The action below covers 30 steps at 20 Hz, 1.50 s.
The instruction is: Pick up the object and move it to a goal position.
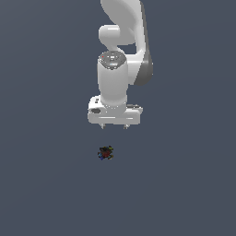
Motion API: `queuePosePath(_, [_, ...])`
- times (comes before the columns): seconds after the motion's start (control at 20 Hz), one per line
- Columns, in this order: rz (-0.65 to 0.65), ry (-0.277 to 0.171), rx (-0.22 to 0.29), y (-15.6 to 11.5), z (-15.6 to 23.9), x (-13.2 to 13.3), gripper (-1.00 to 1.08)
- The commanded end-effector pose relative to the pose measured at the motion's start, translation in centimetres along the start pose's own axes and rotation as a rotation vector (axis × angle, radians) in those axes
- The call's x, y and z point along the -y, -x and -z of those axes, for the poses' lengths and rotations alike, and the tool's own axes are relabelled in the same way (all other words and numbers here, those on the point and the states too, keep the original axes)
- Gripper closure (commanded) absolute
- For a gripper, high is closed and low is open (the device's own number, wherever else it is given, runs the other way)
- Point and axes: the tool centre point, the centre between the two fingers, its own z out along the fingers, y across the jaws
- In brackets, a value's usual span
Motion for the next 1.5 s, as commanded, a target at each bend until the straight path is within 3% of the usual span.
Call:
queuePosePath(0.0, [0.0,0.0,0.0,0.0,0.0,0.0,-0.92])
queuePosePath(0.4, [0.041,-0.027,-0.015,-0.1,1.1,2.8,-0.92])
queuePosePath(0.75, [0.026,-0.028,-0.014,-0.2,1.0,2.7,-0.92])
queuePosePath(1.45, [-0.23,-0.032,0.004,-1.1,-1.0,1.5,-0.92])
